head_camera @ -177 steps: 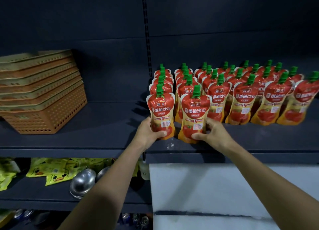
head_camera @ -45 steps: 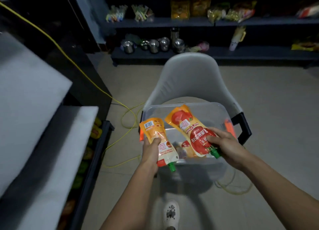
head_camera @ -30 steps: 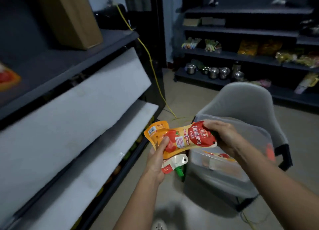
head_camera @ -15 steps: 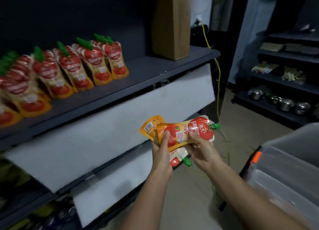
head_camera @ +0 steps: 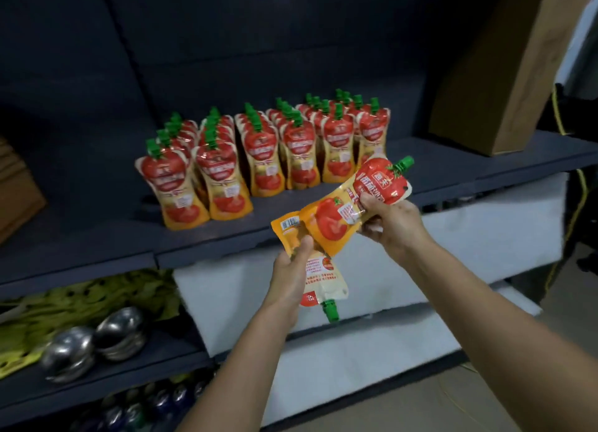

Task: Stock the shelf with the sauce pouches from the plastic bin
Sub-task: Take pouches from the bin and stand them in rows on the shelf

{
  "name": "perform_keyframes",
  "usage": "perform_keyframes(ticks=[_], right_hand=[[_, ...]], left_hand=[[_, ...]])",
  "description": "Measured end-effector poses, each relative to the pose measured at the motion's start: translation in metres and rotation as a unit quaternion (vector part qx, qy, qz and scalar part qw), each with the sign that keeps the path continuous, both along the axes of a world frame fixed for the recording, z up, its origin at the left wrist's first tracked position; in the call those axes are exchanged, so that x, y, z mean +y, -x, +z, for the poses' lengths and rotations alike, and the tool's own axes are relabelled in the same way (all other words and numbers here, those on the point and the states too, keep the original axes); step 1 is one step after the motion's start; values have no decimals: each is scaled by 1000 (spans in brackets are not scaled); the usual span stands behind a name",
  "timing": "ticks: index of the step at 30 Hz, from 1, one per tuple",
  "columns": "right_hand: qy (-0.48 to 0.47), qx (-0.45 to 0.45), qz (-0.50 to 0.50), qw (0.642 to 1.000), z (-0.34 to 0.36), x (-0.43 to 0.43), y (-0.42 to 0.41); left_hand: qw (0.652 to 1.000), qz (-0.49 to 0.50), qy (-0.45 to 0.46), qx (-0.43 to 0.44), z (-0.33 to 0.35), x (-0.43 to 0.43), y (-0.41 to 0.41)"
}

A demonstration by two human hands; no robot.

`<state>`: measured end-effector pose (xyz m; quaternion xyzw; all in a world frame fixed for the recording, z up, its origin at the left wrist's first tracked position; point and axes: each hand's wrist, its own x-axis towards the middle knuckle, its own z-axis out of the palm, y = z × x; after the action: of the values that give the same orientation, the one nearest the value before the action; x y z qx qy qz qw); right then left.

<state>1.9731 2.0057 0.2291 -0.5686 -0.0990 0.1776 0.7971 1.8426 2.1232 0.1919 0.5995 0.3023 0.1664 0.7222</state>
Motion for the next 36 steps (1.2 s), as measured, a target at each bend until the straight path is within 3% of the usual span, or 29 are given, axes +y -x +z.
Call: perform_keyframes(ticks=[8, 13, 22, 26, 28, 30, 32, 36], right_hand=[[-4, -113, 28, 993, 27, 101, -34], [92, -215, 103, 967, 38, 145, -51], [214, -258, 212, 918, 45, 186, -73], [225, -252, 200, 920, 42, 188, -74], [228, -299, 126, 918, 33, 181, -71], [231, -416, 37, 879, 21, 164, -63], [245, -560, 24, 791, 10, 142, -50], [253, -706, 197, 631, -4, 113, -27]], left_hand=[[998, -7, -17, 54, 7, 82, 16], [997, 7, 0, 75, 11, 101, 18], [997, 46, 24, 53, 20, 117, 14], [997, 51, 34, 49, 24, 115, 13], [997, 49, 33, 51, 26, 114, 12], [997, 49, 38, 49, 30, 113, 10], [997, 50, 45, 43, 36, 111, 7], [997, 44, 51, 27, 47, 106, -1]])
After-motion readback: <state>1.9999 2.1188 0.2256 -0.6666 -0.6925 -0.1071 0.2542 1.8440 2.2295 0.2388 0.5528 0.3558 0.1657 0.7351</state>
